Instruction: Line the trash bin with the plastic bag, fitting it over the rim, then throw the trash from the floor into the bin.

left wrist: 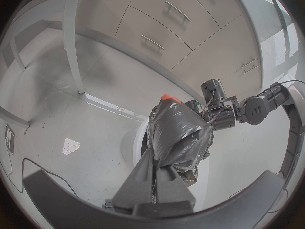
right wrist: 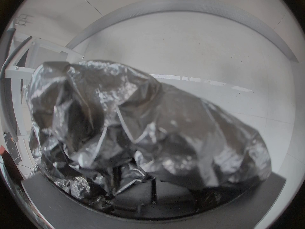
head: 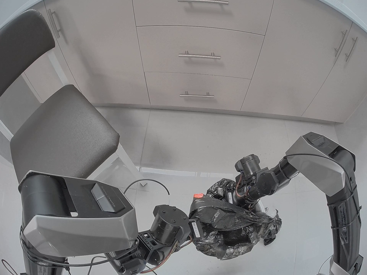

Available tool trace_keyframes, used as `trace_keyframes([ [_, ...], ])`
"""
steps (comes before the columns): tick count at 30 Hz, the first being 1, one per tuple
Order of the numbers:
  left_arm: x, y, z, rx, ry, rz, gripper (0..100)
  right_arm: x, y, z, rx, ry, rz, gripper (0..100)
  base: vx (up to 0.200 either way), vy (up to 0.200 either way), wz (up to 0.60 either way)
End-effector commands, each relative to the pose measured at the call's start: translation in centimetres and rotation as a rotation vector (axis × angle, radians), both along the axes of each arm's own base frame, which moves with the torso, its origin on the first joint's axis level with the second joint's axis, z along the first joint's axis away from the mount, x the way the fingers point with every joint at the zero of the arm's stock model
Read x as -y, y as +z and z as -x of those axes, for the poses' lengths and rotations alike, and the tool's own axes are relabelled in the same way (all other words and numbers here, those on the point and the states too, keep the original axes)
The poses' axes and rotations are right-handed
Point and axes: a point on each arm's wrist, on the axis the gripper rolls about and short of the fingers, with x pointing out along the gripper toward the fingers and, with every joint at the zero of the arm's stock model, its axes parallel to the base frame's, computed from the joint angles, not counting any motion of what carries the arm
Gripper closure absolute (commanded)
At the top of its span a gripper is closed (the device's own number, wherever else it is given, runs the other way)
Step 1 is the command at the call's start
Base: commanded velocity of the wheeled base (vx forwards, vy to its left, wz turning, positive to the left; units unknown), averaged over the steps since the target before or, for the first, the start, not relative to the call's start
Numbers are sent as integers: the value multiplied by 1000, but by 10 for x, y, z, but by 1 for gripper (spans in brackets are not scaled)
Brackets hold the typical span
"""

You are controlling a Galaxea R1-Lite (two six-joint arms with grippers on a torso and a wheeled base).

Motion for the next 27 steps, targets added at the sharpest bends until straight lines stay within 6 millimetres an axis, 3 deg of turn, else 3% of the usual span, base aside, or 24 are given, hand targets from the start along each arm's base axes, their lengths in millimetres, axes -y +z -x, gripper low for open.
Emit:
trace_keyframes([
  [1, 0, 0, 0, 0, 1, 0, 100, 1, -1, 2, -6, 6, 4, 100, 0, 0, 0],
  [3, 0, -1, 0, -2, 1, -2, 100, 2, -1, 3, -7, 13, 10, 100, 0, 0, 0],
  [4, 0, -1, 0, -1, 1, -1, 100, 3, 0, 5, -8, 19, 15, 0, 0, 0, 0],
  [14, 0, -1, 0, -3, 1, -1, 100, -7, 28, 23, 20, 75, 7, 0, 0, 0, 0],
  [27, -1, -1, 0, -3, 1, -3, 100, 10, 82, 58, 69, 68, -18, 0, 0, 0, 0],
])
